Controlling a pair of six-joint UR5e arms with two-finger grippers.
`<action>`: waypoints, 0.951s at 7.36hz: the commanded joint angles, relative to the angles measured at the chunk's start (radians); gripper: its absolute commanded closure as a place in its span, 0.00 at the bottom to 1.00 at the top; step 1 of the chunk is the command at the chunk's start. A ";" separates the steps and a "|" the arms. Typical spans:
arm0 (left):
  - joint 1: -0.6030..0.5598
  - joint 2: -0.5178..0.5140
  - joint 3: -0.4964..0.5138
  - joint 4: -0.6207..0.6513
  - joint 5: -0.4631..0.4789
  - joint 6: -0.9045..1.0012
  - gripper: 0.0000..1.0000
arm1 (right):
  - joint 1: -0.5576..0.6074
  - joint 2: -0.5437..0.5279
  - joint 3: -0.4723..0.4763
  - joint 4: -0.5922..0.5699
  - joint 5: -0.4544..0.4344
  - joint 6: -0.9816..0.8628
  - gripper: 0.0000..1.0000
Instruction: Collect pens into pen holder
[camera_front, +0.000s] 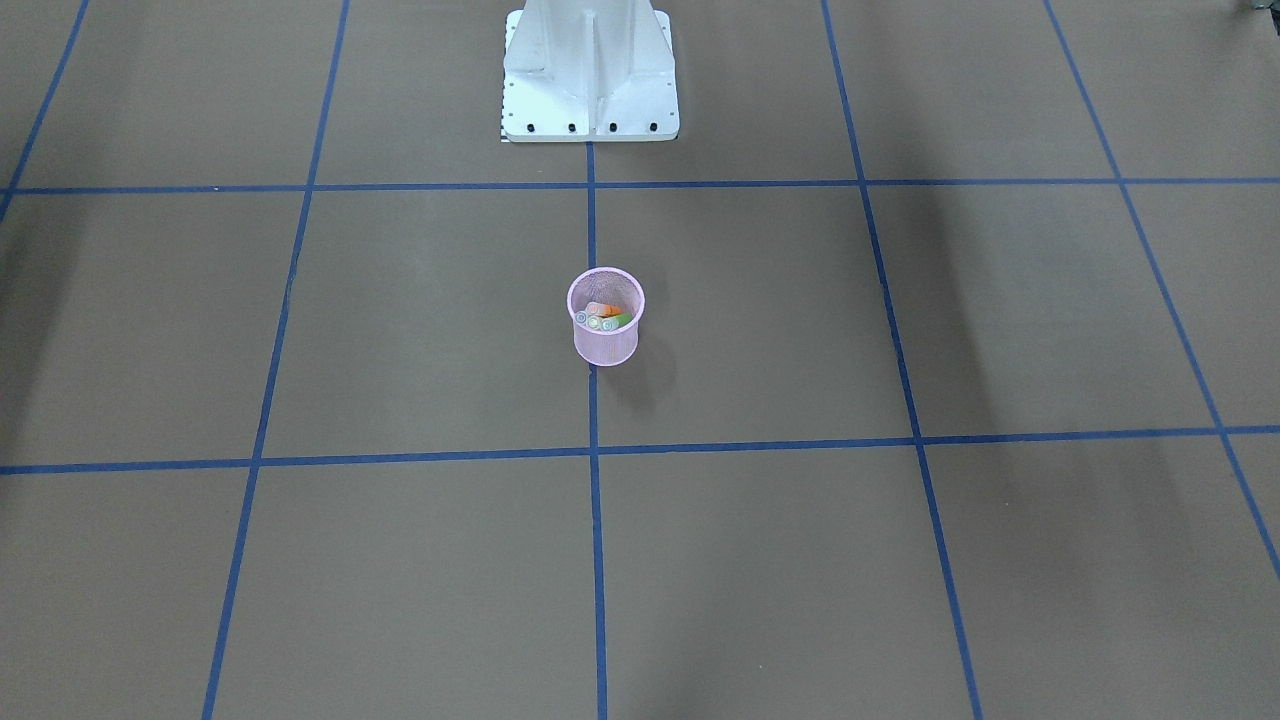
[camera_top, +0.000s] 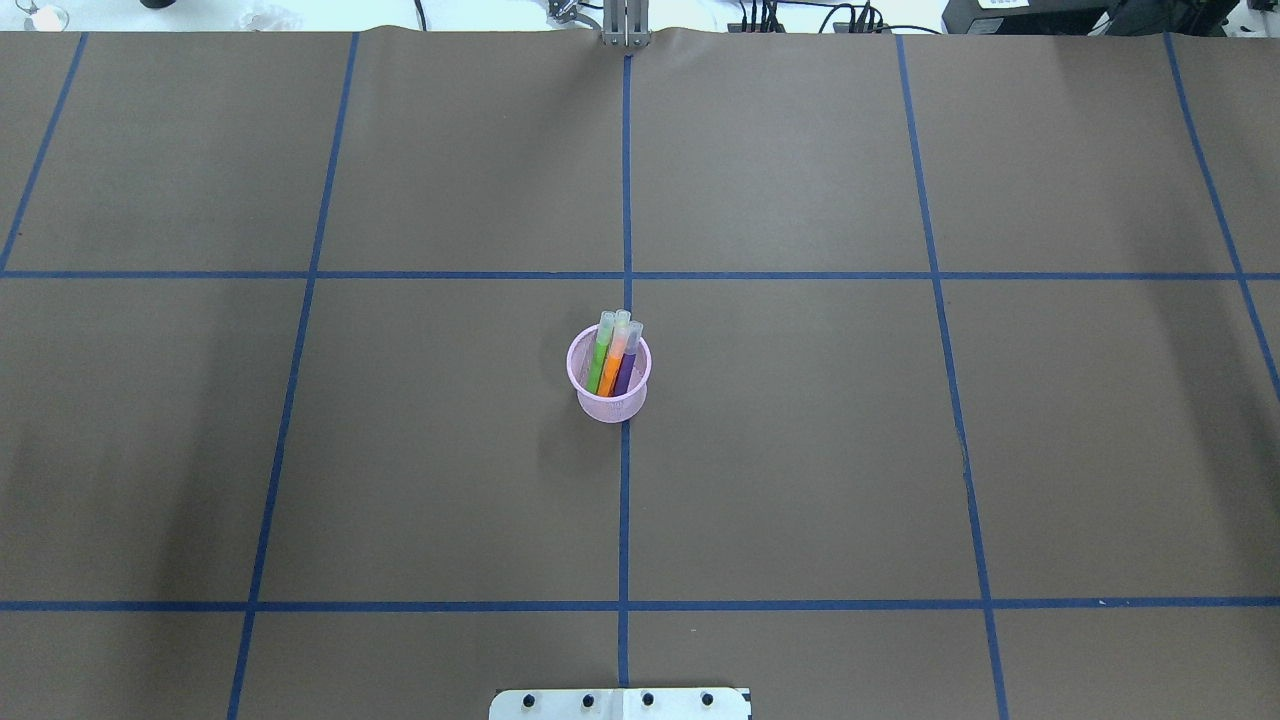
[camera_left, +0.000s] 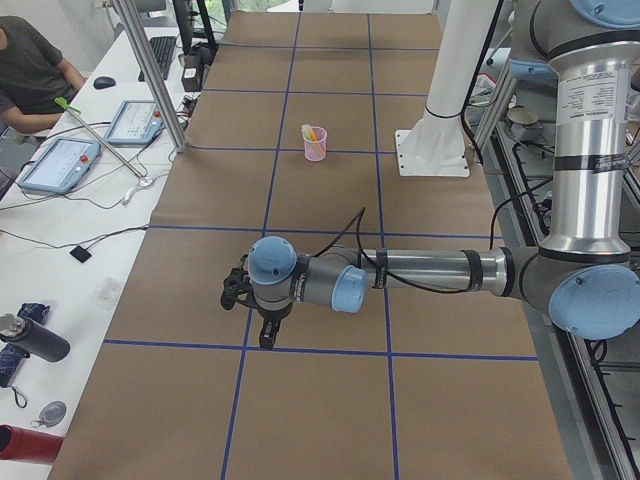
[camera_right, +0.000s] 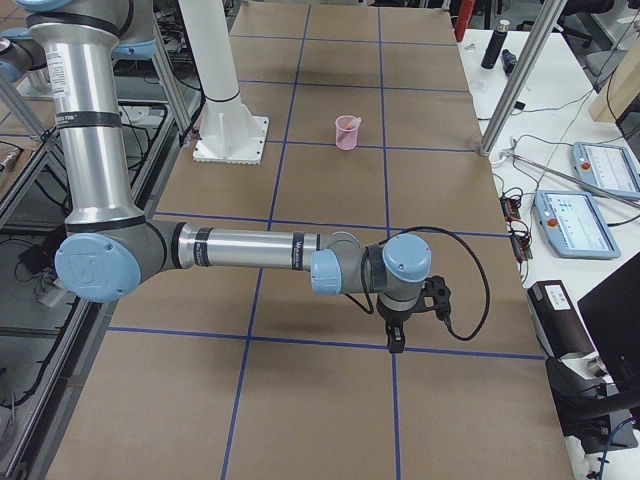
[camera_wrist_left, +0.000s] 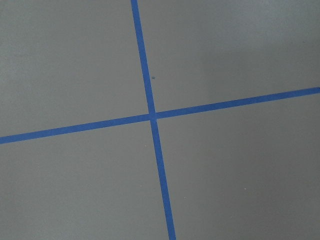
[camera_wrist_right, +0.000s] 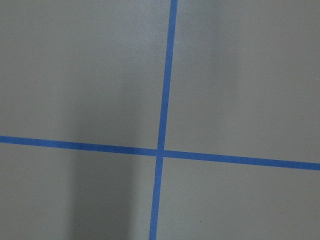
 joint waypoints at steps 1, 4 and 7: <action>0.000 0.001 -0.002 -0.002 -0.001 0.001 0.00 | -0.002 0.001 0.000 0.000 0.000 0.001 0.01; 0.002 0.006 -0.001 -0.001 -0.003 0.000 0.00 | -0.005 0.001 0.000 0.000 -0.003 -0.002 0.01; 0.002 0.004 -0.009 -0.001 -0.001 0.001 0.00 | -0.018 0.001 -0.004 -0.001 -0.003 0.001 0.01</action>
